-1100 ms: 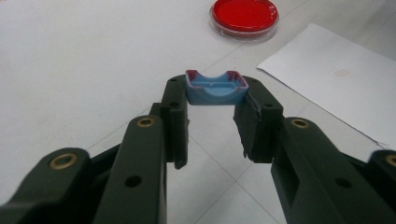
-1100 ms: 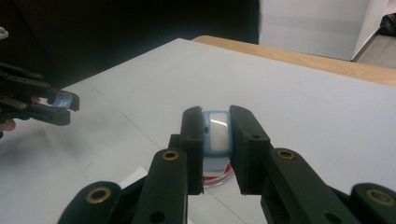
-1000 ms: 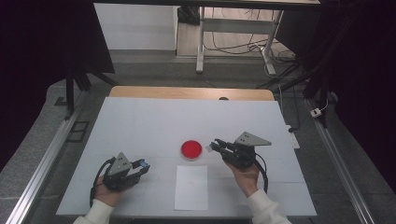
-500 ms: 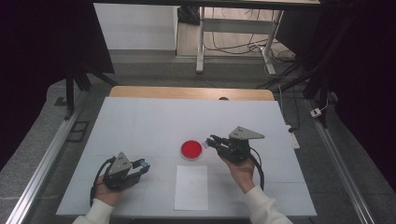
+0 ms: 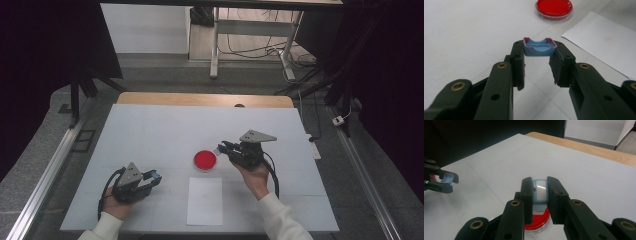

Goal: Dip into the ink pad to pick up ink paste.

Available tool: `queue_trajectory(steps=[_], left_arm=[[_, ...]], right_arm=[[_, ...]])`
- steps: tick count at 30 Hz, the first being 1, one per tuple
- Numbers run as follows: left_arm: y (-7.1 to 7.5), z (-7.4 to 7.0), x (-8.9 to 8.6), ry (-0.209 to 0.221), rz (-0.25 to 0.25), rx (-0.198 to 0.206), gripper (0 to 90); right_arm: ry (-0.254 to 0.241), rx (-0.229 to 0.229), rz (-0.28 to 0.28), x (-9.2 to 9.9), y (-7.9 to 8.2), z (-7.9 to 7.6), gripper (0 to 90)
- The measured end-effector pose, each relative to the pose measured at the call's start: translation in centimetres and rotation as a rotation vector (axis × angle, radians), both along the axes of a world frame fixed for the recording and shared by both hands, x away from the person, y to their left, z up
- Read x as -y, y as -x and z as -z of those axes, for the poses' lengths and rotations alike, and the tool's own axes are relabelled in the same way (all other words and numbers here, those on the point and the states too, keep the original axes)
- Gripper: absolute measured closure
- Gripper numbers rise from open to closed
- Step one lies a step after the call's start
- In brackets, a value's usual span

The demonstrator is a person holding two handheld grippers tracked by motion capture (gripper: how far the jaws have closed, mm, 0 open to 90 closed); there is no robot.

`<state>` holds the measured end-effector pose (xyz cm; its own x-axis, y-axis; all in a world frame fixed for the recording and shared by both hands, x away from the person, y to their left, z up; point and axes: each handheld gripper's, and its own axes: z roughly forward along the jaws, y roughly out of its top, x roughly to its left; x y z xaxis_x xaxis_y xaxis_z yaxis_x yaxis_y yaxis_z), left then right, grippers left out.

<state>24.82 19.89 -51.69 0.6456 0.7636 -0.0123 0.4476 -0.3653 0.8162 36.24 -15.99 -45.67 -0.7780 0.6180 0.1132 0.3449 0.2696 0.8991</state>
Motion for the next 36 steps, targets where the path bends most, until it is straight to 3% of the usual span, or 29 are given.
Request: queue_trajectory(steps=[17, 36], left_arm=[[0.0, 0.0, 0.0, 0.001, 0.002, -0.005, 65.5], [0.0, 0.1, 0.0, -0.001, 0.001, -0.006, 65.5]], right_arm=[[0.087, -0.045, -0.034, -3.0, -1.5, 1.1, 75.5], [0.185, -0.054, -0.052, -4.4, -2.1, 2.5, 75.4]])
